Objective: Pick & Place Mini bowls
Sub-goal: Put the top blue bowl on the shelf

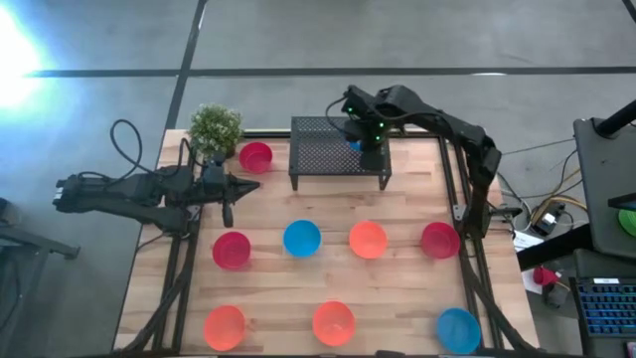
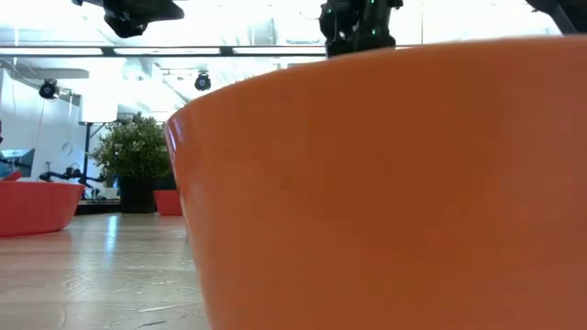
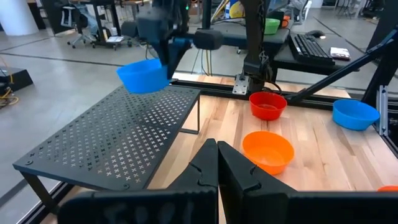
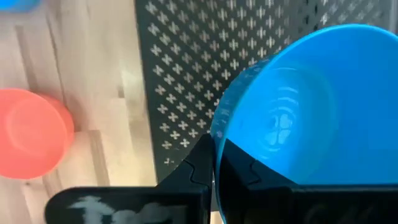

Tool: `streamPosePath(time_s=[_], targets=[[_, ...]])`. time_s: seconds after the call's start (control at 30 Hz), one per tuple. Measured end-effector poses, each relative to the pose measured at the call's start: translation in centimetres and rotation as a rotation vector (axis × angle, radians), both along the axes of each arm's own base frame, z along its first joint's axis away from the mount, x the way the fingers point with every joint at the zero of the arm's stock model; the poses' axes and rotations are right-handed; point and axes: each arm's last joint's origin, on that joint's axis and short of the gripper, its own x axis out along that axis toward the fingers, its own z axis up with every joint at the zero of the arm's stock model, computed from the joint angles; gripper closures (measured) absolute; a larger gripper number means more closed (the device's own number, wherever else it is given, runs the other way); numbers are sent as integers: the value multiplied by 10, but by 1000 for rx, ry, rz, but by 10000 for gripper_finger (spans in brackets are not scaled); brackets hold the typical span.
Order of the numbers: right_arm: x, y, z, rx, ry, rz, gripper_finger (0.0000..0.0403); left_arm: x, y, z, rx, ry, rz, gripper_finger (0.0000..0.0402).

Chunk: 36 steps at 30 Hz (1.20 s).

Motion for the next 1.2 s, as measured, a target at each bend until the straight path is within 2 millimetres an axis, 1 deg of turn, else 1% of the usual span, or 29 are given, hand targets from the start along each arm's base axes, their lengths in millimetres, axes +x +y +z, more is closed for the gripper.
streamPosePath(time_s=[0.23,0.43,0.7,1.2], targets=[[2,-1,-13,5,53,-9,395,0,0,0,-1,-1,0,402],[-4,0,-24,-23,108,-41,395,0,0,0,-2,-1,0,402],[-1,-2,-38,-26,104,-39,395,0,0,0,-3,-1,0,402],[-3,-1,-39,-29,120,-60,394,0,0,0,-3,-1,0,402]])
